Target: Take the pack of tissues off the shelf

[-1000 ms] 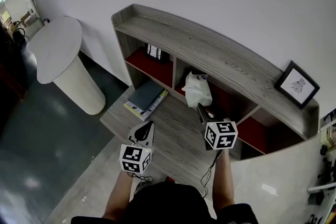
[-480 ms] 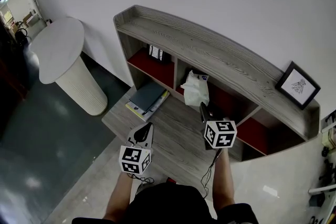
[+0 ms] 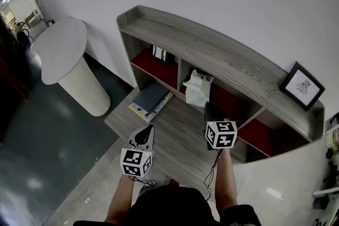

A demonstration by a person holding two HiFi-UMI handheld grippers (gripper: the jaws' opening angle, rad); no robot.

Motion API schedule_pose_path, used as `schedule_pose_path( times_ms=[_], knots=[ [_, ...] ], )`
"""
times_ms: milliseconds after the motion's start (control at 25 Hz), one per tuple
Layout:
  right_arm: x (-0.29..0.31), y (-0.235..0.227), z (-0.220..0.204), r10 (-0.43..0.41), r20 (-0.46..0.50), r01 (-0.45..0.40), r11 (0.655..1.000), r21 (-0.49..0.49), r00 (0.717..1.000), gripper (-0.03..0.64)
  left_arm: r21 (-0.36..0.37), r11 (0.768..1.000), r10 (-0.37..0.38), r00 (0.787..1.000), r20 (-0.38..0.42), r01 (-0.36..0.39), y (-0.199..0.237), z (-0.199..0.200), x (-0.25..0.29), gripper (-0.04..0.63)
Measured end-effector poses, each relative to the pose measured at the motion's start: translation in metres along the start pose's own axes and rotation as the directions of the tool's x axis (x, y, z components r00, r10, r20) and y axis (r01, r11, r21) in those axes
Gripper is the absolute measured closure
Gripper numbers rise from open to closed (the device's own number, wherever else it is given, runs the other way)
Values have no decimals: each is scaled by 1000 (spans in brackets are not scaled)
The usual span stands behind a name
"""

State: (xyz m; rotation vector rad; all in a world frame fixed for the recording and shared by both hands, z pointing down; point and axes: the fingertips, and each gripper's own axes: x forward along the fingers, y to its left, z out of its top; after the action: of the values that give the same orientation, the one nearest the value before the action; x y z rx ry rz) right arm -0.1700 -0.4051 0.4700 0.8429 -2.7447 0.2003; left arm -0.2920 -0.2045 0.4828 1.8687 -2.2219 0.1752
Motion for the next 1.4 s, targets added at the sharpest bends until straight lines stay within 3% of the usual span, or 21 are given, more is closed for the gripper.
schedule_pose_path(
  times_ms=[760,1400],
  knots=[
    [-27,18,32,-48,109,52,998,-32,993,591,-5,1000,-15,999,28,15,18,8,-19,589],
    [-67,78,52,-82,162,96,992,-81,983,591,12,996,-94,994,49,94,37,16,-48,589]
  ],
)
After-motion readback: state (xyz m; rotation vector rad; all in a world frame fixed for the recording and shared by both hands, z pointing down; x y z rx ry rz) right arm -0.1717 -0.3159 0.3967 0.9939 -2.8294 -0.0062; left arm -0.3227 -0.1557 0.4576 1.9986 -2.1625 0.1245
